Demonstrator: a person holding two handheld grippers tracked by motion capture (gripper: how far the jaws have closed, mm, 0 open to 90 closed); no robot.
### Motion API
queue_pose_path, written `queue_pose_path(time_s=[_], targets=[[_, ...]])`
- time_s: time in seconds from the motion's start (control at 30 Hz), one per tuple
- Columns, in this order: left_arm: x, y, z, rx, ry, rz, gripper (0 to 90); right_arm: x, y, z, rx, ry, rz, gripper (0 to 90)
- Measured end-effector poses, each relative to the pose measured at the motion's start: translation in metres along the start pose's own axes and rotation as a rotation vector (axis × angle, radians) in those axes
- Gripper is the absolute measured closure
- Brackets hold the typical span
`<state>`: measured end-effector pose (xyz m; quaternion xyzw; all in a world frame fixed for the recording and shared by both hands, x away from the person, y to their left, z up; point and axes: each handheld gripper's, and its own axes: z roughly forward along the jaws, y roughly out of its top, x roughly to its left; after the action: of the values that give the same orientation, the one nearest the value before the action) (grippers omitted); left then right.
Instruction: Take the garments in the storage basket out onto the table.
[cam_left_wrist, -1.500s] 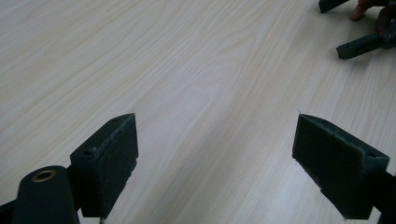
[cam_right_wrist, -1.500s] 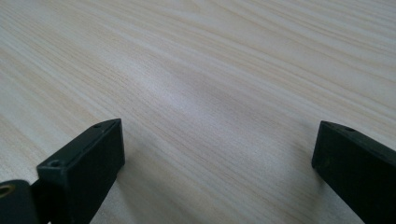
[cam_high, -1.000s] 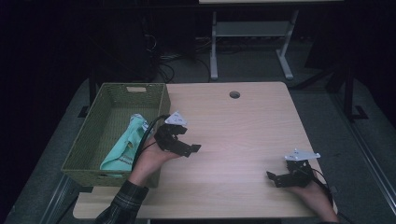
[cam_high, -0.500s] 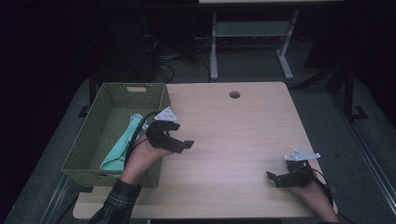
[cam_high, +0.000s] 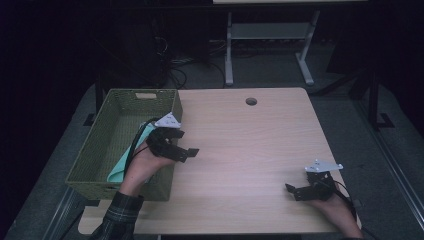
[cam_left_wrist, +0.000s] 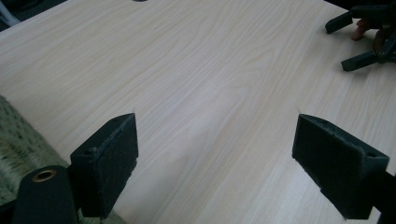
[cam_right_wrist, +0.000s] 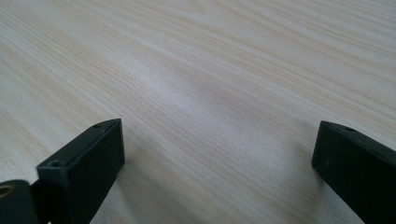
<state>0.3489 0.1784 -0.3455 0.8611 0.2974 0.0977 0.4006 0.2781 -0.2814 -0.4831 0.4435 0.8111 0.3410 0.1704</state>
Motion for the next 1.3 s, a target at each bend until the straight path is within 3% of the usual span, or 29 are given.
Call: queue_pose_path(time_s=[1.3], targets=[[0.044, -0.028, -0.048, 0.000, 0.095, -0.065, 16.3, 0.000, 0.000, 0.000, 0.000, 0.000, 0.000, 2.2]])
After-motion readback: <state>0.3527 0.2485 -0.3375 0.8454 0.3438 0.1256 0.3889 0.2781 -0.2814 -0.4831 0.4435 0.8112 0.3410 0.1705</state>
